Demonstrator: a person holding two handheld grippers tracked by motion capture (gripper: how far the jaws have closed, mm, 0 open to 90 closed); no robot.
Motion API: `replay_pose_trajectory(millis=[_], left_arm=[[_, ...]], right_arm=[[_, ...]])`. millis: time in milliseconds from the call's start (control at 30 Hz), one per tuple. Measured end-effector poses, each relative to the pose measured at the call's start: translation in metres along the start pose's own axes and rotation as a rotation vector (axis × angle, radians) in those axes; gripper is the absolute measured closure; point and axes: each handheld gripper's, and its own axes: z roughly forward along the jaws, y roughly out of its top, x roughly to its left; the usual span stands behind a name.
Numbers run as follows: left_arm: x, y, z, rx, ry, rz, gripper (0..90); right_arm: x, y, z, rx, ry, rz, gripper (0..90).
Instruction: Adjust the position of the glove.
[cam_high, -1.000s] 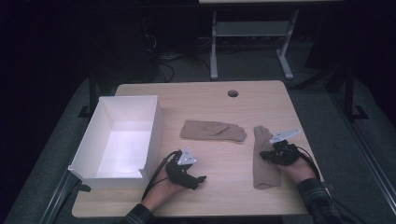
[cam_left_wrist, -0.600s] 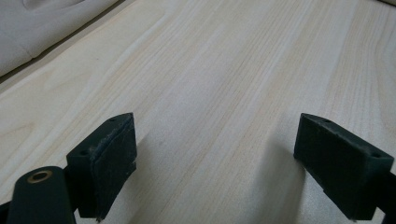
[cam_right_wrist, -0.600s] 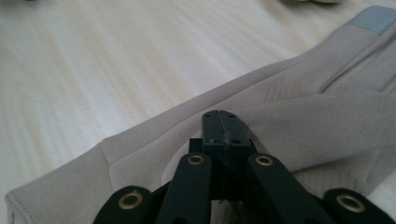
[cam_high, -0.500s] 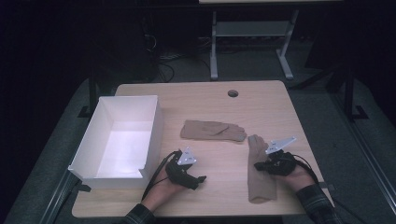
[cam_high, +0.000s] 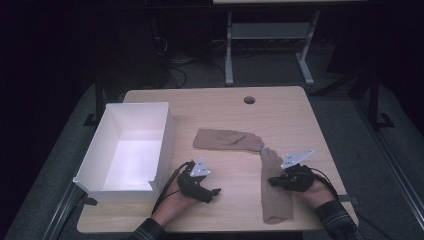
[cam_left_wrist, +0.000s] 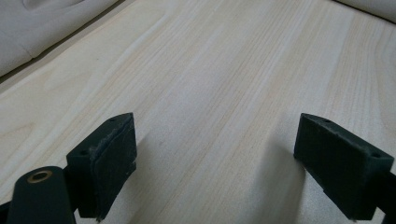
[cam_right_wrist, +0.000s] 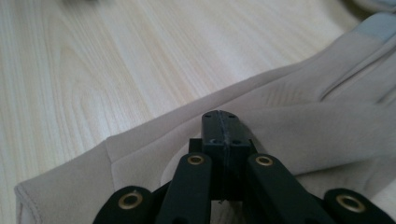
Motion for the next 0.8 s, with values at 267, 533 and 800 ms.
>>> replay_pose_trajectory(millis=[267, 533, 800], left_arm=[[0.000, 0.000, 0.000, -0.002, -0.001, -0.004, 12.4], [0.000, 0.000, 0.000, 0.000, -0.002, -0.005, 12.5], [0.000, 0.000, 0.000, 0.000, 0.000, -0.002, 12.5]], right_arm=[[-0.019, -0.007, -0.024, -0.102, -0.144, 0.064, 85.8], [-0.051, -0.029, -0.027, -0.116, -0.309, 0.208, 52.7], [-0.062, -0.036, -0.020, -0.116, -0.405, 0.261, 28.1]])
